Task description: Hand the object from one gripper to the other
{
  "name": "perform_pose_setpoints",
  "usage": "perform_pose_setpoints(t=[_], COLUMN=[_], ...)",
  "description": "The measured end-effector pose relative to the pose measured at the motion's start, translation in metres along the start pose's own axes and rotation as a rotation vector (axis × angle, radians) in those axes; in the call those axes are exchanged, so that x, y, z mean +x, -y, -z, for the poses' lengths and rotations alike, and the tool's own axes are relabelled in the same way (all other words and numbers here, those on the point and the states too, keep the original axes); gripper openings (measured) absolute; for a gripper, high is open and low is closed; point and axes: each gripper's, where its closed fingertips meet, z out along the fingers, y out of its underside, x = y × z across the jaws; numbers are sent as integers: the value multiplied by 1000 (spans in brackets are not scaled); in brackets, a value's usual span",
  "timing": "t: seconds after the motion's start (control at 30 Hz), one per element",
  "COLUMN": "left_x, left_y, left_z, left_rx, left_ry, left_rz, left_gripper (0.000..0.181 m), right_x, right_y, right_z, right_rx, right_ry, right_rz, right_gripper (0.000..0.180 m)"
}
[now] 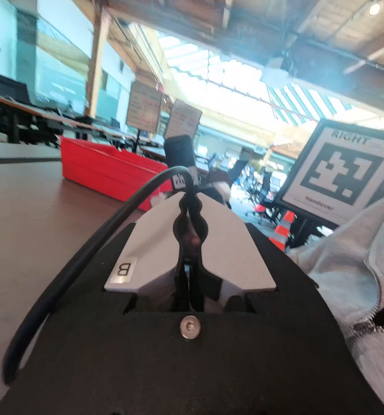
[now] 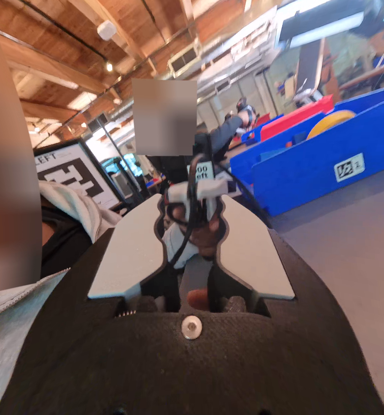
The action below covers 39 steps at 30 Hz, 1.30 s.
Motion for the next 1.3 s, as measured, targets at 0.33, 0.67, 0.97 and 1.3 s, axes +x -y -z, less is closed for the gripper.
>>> perform_pose_setpoints(t=[0.33, 0.67, 0.97, 1.3], left_x=[-15, -7, 3, 13], left_y=[32, 20, -7, -20], left_z=[20, 10, -2, -4], left_rx=[214, 131, -34, -116], left_ry=[35, 10, -47, -105], left_rz=[109, 49, 115, 84], left_gripper=[5, 6, 35, 4], right_x=[-7, -4, -1, -1], right_y=[-39, -37, 0, 21], right_z=[-11, -12, 4, 16], right_rx=[-237, -217, -12, 118], right_ry=[50, 31, -9, -30], right_rz=[-17, -7, 78, 102], right_gripper=[28, 7, 5, 6])
